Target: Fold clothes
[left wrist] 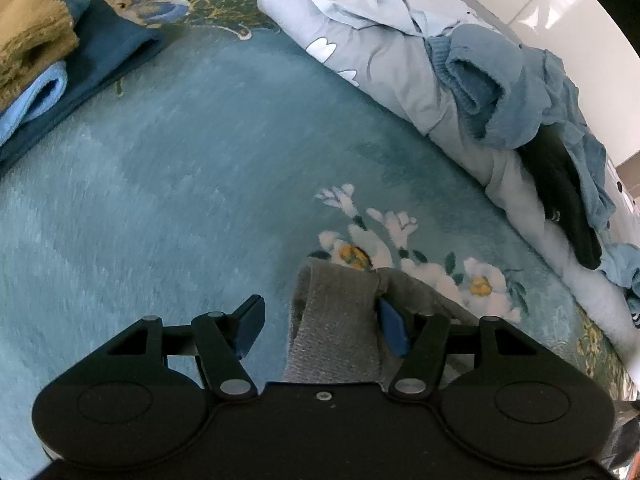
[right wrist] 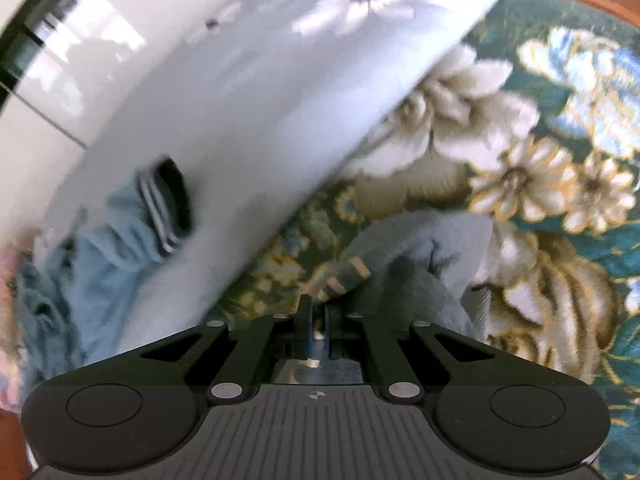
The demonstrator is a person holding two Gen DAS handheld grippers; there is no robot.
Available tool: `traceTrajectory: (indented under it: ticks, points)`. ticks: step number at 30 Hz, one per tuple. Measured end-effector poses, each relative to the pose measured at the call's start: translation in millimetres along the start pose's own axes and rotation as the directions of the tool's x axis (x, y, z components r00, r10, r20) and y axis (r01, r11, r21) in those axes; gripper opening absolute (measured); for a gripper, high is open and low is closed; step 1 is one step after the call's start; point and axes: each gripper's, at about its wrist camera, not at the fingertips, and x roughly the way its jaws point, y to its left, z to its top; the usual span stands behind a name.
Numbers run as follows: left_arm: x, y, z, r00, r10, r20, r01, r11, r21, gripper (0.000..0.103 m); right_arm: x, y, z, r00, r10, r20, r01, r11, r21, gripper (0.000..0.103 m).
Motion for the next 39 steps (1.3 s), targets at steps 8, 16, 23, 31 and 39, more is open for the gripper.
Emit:
traceTrajectory:
  ticks: [8, 16, 23, 31, 39]
  points:
    - [-11, 0, 0, 1.0, -0.021, -0.001, 0.021, 1.0, 0.011, 0.061, -26, -2, -3, 0.997, 0.079, 0.012, -0.078, 0.995, -0.065, 0.019]
    - [-38, -32, -6, 0.994, 0.019, 0.105, -0.035, 0.987, 0.155, 0.061, -65, -72, 12, 0.994, -0.026, 0.104, 0.024, 1.0, 0.016, 0.037]
    - [-54, -73, -23, 0.99, -0.012, 0.14, -0.021, 0.972, 0.233, 0.066, -39, -109, -8, 0.999, -0.024, 0.029, 0.019, 0.986, 0.164, 0.038]
    - [-45, -117, -39, 0.993, -0.09, 0.079, 0.066, 0.961, 0.27, 0.067, -14, -48, -24, 0.995, 0.1, -0.01, -0.1, 0.995, 0.01, 0.039]
    - [-32, -135, -55, 0.993, -0.118, 0.016, 0.108, 0.949, 0.298, 0.067, -4, -39, -39, 0.994, 0.091, -0.063, -0.092, 0.996, -0.009, 0.038]
